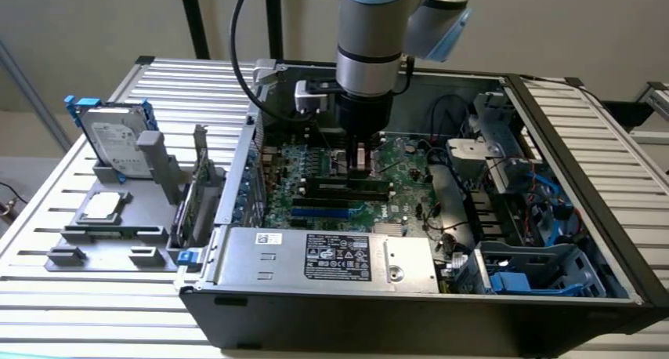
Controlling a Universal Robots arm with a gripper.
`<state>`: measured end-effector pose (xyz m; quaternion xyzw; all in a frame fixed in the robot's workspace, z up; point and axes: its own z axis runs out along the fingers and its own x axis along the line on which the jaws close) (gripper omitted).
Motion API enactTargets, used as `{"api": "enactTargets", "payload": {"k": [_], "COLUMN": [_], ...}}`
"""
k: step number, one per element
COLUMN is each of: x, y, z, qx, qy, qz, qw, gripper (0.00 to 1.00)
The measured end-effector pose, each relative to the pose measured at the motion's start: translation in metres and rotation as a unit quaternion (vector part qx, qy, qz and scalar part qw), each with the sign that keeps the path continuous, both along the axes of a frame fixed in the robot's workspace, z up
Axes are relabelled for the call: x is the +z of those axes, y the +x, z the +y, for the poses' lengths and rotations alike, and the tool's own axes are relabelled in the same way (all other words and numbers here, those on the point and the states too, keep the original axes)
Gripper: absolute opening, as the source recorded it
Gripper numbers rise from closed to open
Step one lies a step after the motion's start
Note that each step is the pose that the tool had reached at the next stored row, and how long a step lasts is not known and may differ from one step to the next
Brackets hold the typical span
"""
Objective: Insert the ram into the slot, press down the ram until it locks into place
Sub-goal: 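Insert the ram into the slot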
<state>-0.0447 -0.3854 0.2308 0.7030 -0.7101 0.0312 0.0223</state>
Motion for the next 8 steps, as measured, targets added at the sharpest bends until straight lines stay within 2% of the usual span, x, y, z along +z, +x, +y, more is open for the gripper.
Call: {"api": "enactTargets", "payload": {"k": [5, 8], "x": [-0.0009, -0.0013], "y": [0.0000, 0.0000], "z": [0.0002, 0.0010], "qx": [0.000, -0.001], "qy": [-0.0016, -0.0017], "qz": [0.0000, 0.0000], "qw": [1.0000, 1.0000], "gripper": [0.13, 0.13]}}
